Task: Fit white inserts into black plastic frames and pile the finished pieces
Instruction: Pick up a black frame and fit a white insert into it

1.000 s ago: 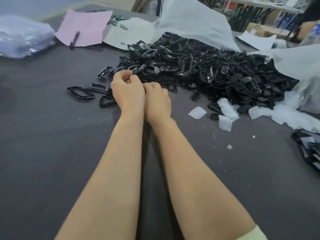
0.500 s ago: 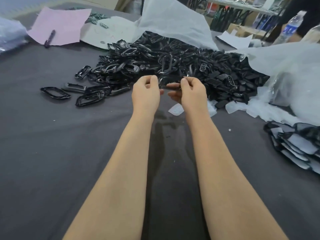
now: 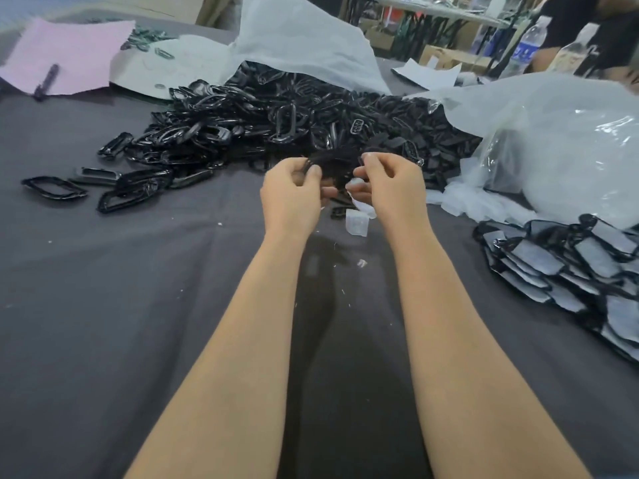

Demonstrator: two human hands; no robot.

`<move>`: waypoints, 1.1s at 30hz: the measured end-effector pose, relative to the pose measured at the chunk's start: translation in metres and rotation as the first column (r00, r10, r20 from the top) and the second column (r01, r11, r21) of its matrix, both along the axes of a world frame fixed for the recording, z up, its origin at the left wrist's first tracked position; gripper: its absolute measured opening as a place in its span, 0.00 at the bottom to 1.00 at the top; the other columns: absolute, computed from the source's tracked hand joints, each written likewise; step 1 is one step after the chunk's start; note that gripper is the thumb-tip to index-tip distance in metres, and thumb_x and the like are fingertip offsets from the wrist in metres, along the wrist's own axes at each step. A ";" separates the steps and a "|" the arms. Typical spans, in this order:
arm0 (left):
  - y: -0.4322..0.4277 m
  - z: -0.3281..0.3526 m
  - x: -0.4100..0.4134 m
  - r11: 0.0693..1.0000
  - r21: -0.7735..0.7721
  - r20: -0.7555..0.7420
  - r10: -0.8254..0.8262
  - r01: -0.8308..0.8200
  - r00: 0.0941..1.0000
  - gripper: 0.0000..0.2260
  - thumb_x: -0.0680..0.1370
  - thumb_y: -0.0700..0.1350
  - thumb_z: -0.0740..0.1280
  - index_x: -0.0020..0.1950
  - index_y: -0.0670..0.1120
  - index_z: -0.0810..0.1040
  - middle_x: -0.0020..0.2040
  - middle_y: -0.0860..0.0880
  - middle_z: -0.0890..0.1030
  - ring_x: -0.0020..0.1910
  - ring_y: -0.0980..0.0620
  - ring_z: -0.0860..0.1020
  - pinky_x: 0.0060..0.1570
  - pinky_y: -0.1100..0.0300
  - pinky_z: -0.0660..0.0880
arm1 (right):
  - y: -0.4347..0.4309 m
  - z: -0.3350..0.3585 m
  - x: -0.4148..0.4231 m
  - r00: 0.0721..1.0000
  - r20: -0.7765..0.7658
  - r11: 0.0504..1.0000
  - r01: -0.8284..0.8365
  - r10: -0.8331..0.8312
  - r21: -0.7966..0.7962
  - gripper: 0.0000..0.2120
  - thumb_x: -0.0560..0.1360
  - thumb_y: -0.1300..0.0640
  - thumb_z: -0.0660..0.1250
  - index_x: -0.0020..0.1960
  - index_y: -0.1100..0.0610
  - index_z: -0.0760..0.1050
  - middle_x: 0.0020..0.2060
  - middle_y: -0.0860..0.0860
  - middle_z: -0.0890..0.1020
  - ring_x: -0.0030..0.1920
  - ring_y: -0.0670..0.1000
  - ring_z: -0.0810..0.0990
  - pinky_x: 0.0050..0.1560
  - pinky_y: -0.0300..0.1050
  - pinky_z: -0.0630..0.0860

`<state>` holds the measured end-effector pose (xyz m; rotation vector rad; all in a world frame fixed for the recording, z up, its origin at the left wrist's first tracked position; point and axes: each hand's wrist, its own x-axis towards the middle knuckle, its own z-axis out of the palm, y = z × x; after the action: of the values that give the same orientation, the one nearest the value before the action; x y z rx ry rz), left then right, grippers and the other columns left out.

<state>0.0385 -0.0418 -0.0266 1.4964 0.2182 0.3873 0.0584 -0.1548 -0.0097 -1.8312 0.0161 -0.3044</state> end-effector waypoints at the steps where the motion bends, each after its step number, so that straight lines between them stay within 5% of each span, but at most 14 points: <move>1: 0.001 -0.002 0.000 0.995 -0.081 -0.002 0.056 -0.056 0.998 0.06 0.81 0.38 0.61 0.48 0.46 0.76 0.37 0.50 0.81 0.31 0.60 0.81 0.34 0.65 0.77 | -0.002 -0.003 0.001 0.998 0.032 0.990 0.051 -0.047 -0.129 0.08 0.80 0.59 0.60 0.49 0.57 0.77 0.40 0.49 0.81 0.36 0.46 0.81 0.41 0.37 0.75; 5: 0.009 -0.006 0.003 0.909 -0.358 -0.050 0.210 -0.214 0.976 0.02 0.82 0.39 0.60 0.52 0.44 0.72 0.39 0.49 0.79 0.33 0.59 0.80 0.33 0.66 0.76 | 0.004 -0.012 0.003 0.996 0.063 0.839 0.089 -0.065 -0.537 0.11 0.78 0.59 0.61 0.54 0.57 0.81 0.51 0.52 0.82 0.54 0.52 0.78 0.50 0.40 0.70; 9: 0.009 -0.008 0.004 0.890 -0.390 -0.070 0.228 -0.237 0.971 0.07 0.82 0.41 0.60 0.45 0.44 0.73 0.40 0.47 0.79 0.35 0.57 0.80 0.33 0.66 0.76 | 0.025 -0.023 0.008 0.987 -0.080 0.630 0.027 -0.141 -0.776 0.15 0.79 0.51 0.62 0.63 0.52 0.76 0.62 0.56 0.72 0.63 0.59 0.69 0.60 0.50 0.67; 19: 0.004 -0.011 0.003 0.926 -0.319 -0.085 0.186 -0.203 0.979 0.06 0.82 0.40 0.60 0.53 0.40 0.75 0.40 0.49 0.79 0.30 0.62 0.80 0.33 0.68 0.76 | 0.042 -0.030 0.017 0.976 -0.061 0.591 0.076 -0.209 -0.803 0.10 0.79 0.56 0.61 0.60 0.55 0.73 0.62 0.56 0.70 0.64 0.59 0.66 0.63 0.52 0.62; 24: 0.003 -0.012 0.003 0.940 -0.287 -0.065 0.173 -0.184 0.983 0.06 0.82 0.39 0.60 0.56 0.39 0.74 0.42 0.48 0.79 0.30 0.63 0.80 0.33 0.69 0.76 | 0.034 -0.029 0.016 0.973 -0.106 0.580 0.033 -0.204 -0.814 0.15 0.80 0.50 0.61 0.63 0.55 0.72 0.64 0.56 0.70 0.66 0.59 0.64 0.64 0.53 0.61; 33: 0.001 -0.012 0.001 0.963 -0.208 -0.037 0.166 -0.170 0.985 0.09 0.82 0.38 0.60 0.44 0.50 0.71 0.42 0.49 0.80 0.32 0.60 0.80 0.35 0.68 0.77 | 0.034 -0.026 0.017 0.975 -0.090 0.607 0.053 -0.203 -0.793 0.11 0.78 0.56 0.63 0.60 0.55 0.71 0.61 0.54 0.74 0.64 0.57 0.68 0.62 0.53 0.62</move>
<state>0.0398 -0.0406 -0.0386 1.2765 0.3921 0.4713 0.0758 -0.1204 -0.0359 -2.7639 0.1598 -0.2696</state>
